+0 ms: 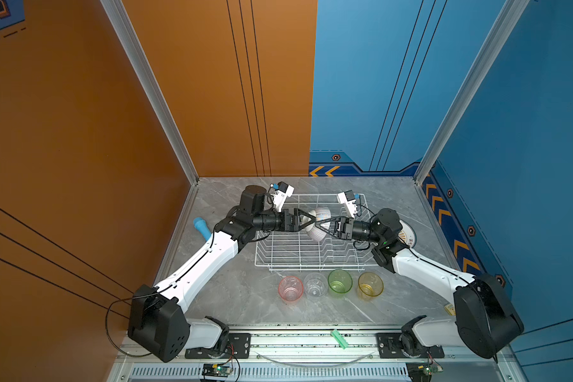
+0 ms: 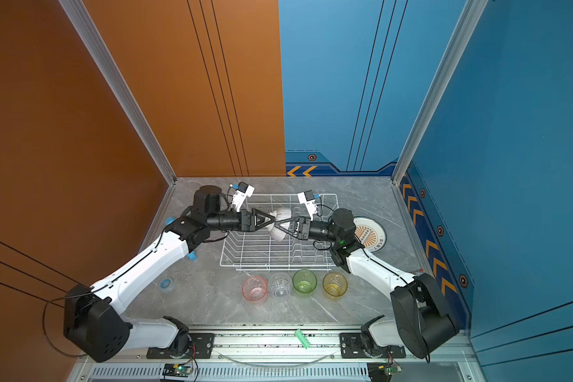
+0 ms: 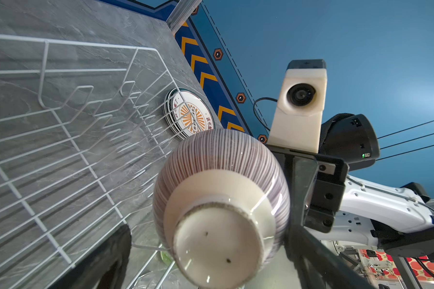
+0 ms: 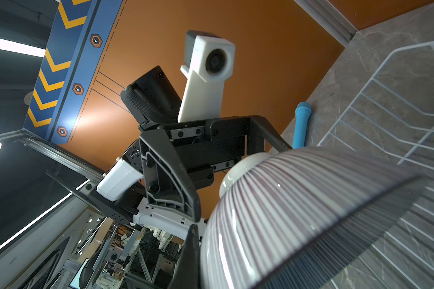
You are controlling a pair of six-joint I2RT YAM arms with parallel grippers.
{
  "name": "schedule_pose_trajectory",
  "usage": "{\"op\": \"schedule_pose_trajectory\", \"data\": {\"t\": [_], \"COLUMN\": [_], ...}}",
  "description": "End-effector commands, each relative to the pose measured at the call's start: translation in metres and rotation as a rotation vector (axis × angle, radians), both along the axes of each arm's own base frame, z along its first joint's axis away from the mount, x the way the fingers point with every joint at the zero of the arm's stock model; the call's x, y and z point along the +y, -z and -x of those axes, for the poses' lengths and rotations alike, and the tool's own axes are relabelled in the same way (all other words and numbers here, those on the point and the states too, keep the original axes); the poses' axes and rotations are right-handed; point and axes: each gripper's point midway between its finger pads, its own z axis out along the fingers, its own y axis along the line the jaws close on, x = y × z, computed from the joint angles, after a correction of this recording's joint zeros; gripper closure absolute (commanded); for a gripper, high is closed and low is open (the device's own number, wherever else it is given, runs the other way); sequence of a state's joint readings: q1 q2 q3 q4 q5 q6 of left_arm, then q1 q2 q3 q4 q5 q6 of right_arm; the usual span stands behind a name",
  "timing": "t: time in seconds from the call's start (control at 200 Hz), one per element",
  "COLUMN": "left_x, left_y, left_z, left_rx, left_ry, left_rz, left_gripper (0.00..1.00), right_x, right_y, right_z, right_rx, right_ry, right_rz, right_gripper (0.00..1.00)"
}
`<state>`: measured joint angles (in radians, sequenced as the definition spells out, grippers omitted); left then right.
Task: Unload the mixed dishes from the dish rack
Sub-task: 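Open the left gripper and pull the bowl away with the right gripper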
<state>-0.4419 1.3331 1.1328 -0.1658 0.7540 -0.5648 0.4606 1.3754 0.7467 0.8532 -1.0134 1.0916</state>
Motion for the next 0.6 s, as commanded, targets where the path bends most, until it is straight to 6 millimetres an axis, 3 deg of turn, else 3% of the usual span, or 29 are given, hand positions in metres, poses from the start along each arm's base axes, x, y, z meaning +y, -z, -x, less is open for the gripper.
{"op": "schedule_pose_trajectory", "data": {"t": [0.0, 0.08, 0.165, 0.315, 0.596], "left_x": [0.017, 0.042, 0.075, 0.128, 0.158], "left_y": [-0.021, -0.017, -0.009, 0.006, 0.020], "left_z": [-0.003, -0.013, -0.024, -0.036, -0.049], "left_rx": [-0.083, -0.071, -0.081, -0.082, -0.052], "left_ry": [-0.057, -0.165, -0.312, -0.515, -0.591], "left_rz": [-0.001, -0.059, -0.195, -0.449, -0.528], "left_gripper": [0.00, 0.01, 0.03, 0.07, 0.08], "right_x": [0.003, 0.006, 0.012, 0.030, 0.069], "right_y": [-0.024, -0.017, 0.003, 0.023, 0.043], "right_z": [0.011, 0.014, 0.021, 0.061, 0.152], "right_rx": [-0.098, -0.100, -0.119, -0.364, -0.914], "right_ry": [-0.032, -0.032, -0.016, -0.061, -0.386], "right_rz": [-0.002, 0.063, 0.240, 0.631, 0.973], "right_gripper": [1.00, 1.00, 1.00, 1.00, 1.00]}}
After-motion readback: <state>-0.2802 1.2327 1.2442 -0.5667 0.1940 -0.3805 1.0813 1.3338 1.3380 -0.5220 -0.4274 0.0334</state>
